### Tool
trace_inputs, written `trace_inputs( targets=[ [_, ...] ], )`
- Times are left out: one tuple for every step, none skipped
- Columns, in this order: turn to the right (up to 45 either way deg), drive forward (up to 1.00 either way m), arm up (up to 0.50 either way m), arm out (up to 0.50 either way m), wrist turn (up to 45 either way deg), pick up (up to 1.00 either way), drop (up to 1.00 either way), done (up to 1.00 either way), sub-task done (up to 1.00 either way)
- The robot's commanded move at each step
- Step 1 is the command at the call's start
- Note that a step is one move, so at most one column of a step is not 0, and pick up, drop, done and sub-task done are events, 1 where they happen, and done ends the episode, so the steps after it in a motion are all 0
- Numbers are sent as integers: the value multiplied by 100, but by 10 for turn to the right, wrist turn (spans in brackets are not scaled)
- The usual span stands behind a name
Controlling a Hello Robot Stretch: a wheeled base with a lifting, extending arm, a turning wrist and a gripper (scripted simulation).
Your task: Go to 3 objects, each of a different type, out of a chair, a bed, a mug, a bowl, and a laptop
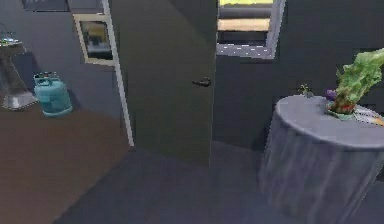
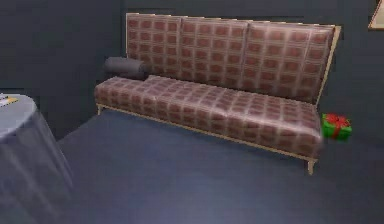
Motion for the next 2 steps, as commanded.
trace_inputs(
  targets=[
    [-210,0,0,0,0,0,0,0,0],
    [0,35,0,0,0,0,0,0,0]
  ],
)
